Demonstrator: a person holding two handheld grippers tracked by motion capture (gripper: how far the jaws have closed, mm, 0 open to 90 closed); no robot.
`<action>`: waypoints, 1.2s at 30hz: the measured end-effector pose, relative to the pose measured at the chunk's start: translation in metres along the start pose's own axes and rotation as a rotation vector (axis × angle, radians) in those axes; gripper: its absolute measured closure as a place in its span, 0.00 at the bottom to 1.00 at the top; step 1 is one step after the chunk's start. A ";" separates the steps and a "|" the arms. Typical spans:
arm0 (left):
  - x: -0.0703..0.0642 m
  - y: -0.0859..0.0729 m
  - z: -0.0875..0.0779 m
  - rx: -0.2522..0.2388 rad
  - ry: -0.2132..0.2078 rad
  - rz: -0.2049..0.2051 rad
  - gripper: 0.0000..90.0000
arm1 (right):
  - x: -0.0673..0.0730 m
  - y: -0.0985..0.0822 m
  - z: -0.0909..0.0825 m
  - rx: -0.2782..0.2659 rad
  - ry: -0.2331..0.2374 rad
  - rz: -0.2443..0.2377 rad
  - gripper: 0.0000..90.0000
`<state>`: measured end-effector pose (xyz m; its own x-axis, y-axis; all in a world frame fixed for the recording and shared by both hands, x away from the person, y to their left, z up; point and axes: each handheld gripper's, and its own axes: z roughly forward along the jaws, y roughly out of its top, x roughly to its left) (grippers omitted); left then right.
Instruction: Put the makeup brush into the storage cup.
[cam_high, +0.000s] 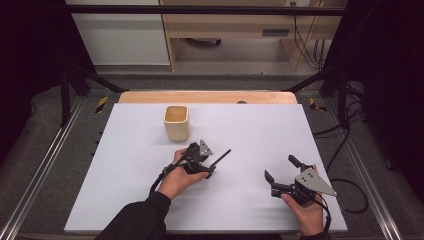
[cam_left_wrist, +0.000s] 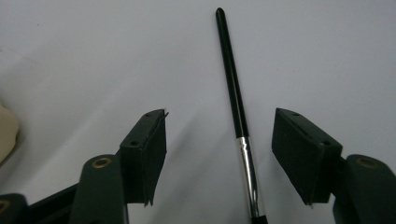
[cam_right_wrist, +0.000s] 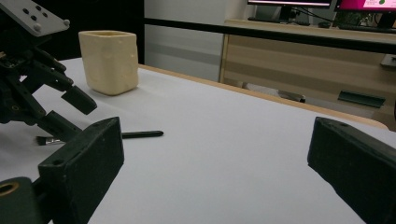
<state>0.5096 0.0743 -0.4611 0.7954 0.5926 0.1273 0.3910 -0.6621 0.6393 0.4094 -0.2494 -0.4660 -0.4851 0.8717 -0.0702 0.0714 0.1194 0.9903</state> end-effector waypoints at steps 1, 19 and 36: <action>-0.001 0.000 0.000 0.001 0.002 -0.006 0.40 | 0.000 0.000 0.000 0.000 0.000 0.003 0.04; 0.000 0.003 0.001 0.064 -0.022 -0.024 0.64 | -0.001 0.000 0.000 0.000 -0.002 0.003 0.04; -0.001 0.005 0.004 0.065 -0.018 -0.056 0.74 | -0.001 0.000 0.000 0.006 -0.001 0.004 0.04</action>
<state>0.5128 0.0689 -0.4610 0.7798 0.6211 0.0786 0.4635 -0.6571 0.5944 0.4101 -0.2504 -0.4664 -0.4837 0.8727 -0.0659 0.0791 0.1186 0.9898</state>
